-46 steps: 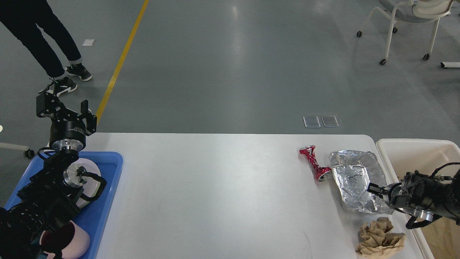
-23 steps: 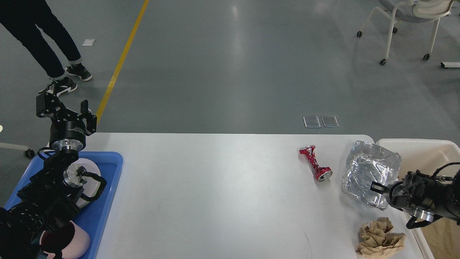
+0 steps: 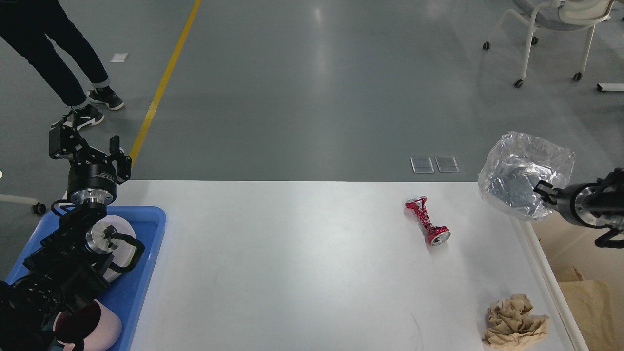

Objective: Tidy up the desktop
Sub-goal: 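Lift the foil sheet and drop it into the white bin, then raise the right gripper back over the table, then lower the right gripper to the red crushed can and grasp it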

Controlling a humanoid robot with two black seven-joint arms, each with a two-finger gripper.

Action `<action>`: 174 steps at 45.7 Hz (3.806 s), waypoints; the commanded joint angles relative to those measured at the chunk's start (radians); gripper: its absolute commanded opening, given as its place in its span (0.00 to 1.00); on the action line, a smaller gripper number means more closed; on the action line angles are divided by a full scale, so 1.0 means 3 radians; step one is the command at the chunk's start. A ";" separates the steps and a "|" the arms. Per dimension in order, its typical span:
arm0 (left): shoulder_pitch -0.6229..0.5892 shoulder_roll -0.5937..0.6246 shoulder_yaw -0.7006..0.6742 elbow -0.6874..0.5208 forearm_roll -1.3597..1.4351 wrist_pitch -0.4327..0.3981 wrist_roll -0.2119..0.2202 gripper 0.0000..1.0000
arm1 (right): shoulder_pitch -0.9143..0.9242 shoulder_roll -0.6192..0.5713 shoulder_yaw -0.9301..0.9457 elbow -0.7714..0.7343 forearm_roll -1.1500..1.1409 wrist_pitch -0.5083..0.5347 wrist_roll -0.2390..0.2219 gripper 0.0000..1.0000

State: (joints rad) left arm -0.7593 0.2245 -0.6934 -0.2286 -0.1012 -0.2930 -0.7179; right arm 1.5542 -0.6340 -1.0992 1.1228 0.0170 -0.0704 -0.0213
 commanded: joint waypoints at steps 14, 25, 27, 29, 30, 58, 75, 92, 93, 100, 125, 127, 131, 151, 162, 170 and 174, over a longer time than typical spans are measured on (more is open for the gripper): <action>0.0000 0.0003 0.0000 0.0000 0.0000 0.0000 0.0000 0.97 | 0.1972 -0.0346 -0.0411 0.0445 0.0005 0.1339 -0.0001 0.00; 0.0000 0.0003 0.0000 0.0000 0.0000 0.0000 0.0000 0.97 | 0.1657 -0.0341 -0.0549 0.0118 0.0056 0.1089 -0.0036 0.00; 0.0000 0.0003 0.0000 0.0000 0.0000 0.0000 0.0000 0.97 | 0.1417 -0.0356 -0.0575 -0.0025 0.0066 0.1017 -0.0047 0.00; 0.0000 0.0003 0.0000 0.0000 0.0000 0.0000 0.0000 0.97 | 0.1156 -0.0372 -0.0585 -0.0209 0.0066 0.0976 -0.0047 0.00; 0.0000 0.0003 0.0000 0.0000 0.0000 0.0000 0.0000 0.97 | 0.1018 -0.0392 -0.0595 -0.0301 0.0066 0.0961 -0.0047 0.00; 0.0000 -0.0002 0.0000 0.0000 0.0000 0.0000 0.0000 0.97 | -0.1785 -0.0648 0.0713 -0.1345 0.0092 0.0404 -0.0041 1.00; 0.0000 0.0003 0.0000 0.0000 0.0000 0.0000 0.0000 0.97 | -0.0738 -0.0387 0.0791 -0.0742 0.0112 0.0547 -0.0047 1.00; 0.0000 0.0003 0.0000 0.0000 0.0000 0.0000 0.0000 0.97 | 0.0596 0.1152 -0.0130 -0.0307 0.0122 0.1006 -0.0113 1.00; 0.0000 0.0003 0.0000 0.0000 0.0000 0.0000 0.0000 0.97 | 0.0714 0.1177 -0.0135 -0.0241 0.0117 0.1088 -0.0113 1.00; 0.0000 -0.0002 0.0000 0.0000 0.0000 0.0000 0.0000 0.97 | 0.1675 0.1218 -0.0079 0.0148 0.0117 0.2084 -0.0093 1.00; 0.0000 0.0003 0.0000 0.0000 0.0000 0.0000 0.0000 0.97 | 0.1555 0.1219 -0.0104 0.0506 0.0066 0.1234 -0.0118 1.00; 0.0000 0.0003 0.0000 0.0000 0.0000 0.0000 0.0000 0.97 | 0.1309 0.1244 -0.0145 0.0496 0.0010 0.1008 -0.0113 1.00; 0.0000 -0.0002 0.0000 0.0000 0.0000 0.0000 0.0000 0.97 | 0.0905 0.1382 -0.0151 0.0359 -0.0434 0.0828 -0.0098 1.00; 0.0000 -0.0002 0.0000 0.0000 0.0000 0.0000 0.0000 0.97 | -0.0823 0.2021 -0.0370 -0.1128 -0.1136 -0.0424 -0.0118 1.00; 0.0000 -0.0002 0.0000 0.0000 0.0000 0.0000 0.0000 0.97 | -0.1509 0.2154 -0.0350 -0.1902 -0.1136 -0.0507 -0.0123 1.00; 0.0000 -0.0002 0.0000 0.0000 0.0000 0.0000 0.0000 0.97 | -0.1744 0.2216 -0.0375 -0.2229 -0.1136 -0.0512 -0.0133 0.93; 0.0000 -0.0002 0.0000 0.0000 0.0000 0.0000 0.0000 0.97 | -0.1801 0.2221 -0.0391 -0.2296 -0.1136 -0.0502 -0.0128 0.90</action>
State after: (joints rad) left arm -0.7593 0.2243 -0.6934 -0.2286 -0.1013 -0.2930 -0.7179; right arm 1.0405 0.0279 -1.2110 0.4700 -0.3233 -0.2241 -0.0608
